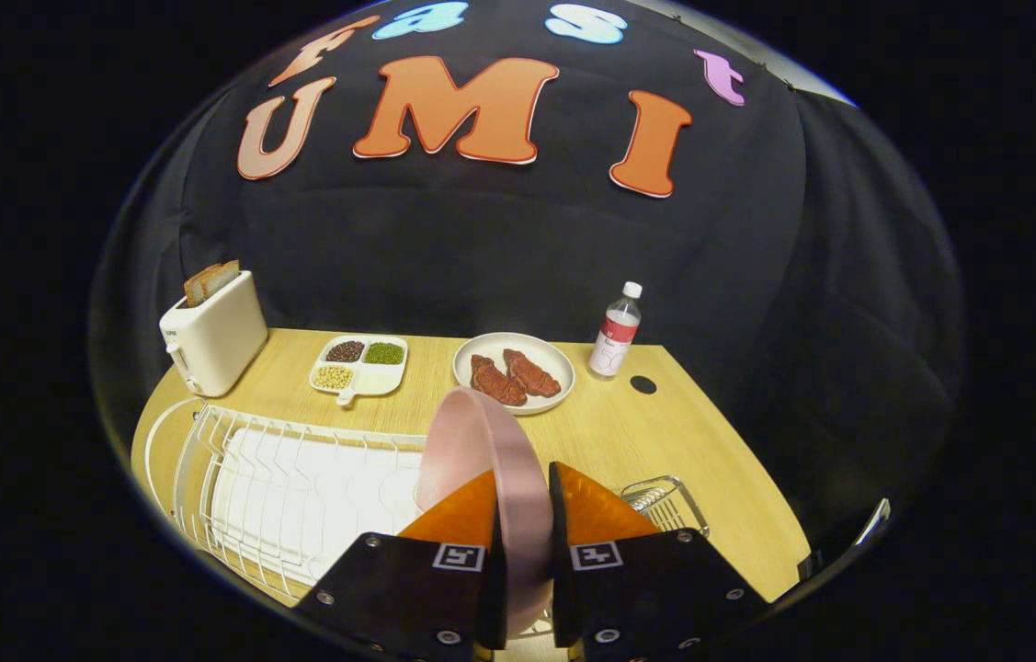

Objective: Take the plate from the dish rack, then take the spoon from the basket and place it into the plate.

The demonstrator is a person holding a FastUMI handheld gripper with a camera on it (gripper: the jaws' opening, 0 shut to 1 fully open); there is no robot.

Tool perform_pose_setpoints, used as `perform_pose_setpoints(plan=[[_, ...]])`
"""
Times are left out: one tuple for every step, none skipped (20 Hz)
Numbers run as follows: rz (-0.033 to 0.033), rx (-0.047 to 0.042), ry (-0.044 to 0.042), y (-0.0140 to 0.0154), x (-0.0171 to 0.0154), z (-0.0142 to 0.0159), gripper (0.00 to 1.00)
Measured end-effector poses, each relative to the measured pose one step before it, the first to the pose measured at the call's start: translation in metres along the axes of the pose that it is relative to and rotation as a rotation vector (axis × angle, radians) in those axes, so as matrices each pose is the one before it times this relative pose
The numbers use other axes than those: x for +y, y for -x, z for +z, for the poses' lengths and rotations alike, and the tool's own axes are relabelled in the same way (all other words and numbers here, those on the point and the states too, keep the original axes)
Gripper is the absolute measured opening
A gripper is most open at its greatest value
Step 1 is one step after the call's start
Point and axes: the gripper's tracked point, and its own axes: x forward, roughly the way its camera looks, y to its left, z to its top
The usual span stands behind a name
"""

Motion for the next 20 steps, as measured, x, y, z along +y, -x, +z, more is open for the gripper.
perform_pose_setpoints(plan=[[-0.01534, -0.01026, 0.01486, 0.00173, -0.00234, 0.00405, 0.19], [-0.01747, -0.00699, 0.01282, 0.00228, -0.00330, 0.00288, 0.19], [0.00229, -0.01436, -0.00348, 0.00333, -0.00124, 0.00508, 0.19], [0.00375, -0.01511, -0.01020, 0.00449, -0.00127, 0.00699, 0.20], [0.00943, -0.01028, -0.01119, 0.00676, 0.00068, 0.00425, 0.19], [0.00875, -0.00880, -0.00764, 0.00685, -0.00081, 0.00250, 0.19], [0.00983, -0.00936, -0.00605, 0.00776, -0.00199, 0.00144, 0.19], [0.01104, -0.00456, -0.00517, 0.00815, -0.00165, 0.00011, 0.19], [0.01765, -0.00482, -0.01066, 0.00922, -0.00080, 0.00026, 0.19], [0.02705, -0.00519, -0.01642, 0.01174, 0.00128, -0.00149, 0.19], [0.02434, -0.00487, -0.01060, 0.01309, 0.00173, -0.00167, 0.19], [0.01943, -0.00826, -0.00518, 0.01227, 0.00028, -0.00116, 0.19], [0.01821, -0.00740, -0.00192, 0.01175, 0.00006, -0.00333, 0.19], [0.01943, -0.00724, -0.00166, 0.01244, 0.00108, -0.00256, 0.19], [0.01684, -0.00762, -0.00938, 0.01237, 0.00032, -0.00466, 0.19], [0.02172, -0.00465, -0.00783, 0.01117, 0.00225, -0.00414, 0.19], [0.01720, -0.00958, -0.01901, 0.01059, 0.00101, -0.00480, 0.19], [0.01450, -0.00328, -0.01608, 0.01058, 0.00089, -0.00683, 0.19], [0.01020, -0.00308, -0.01383, 0.01007, 0.00012, -0.00889, 0.19], [0.01204, 0.00247, -0.00618, 0.00944, 0.00009, -0.01052, 0.19]])
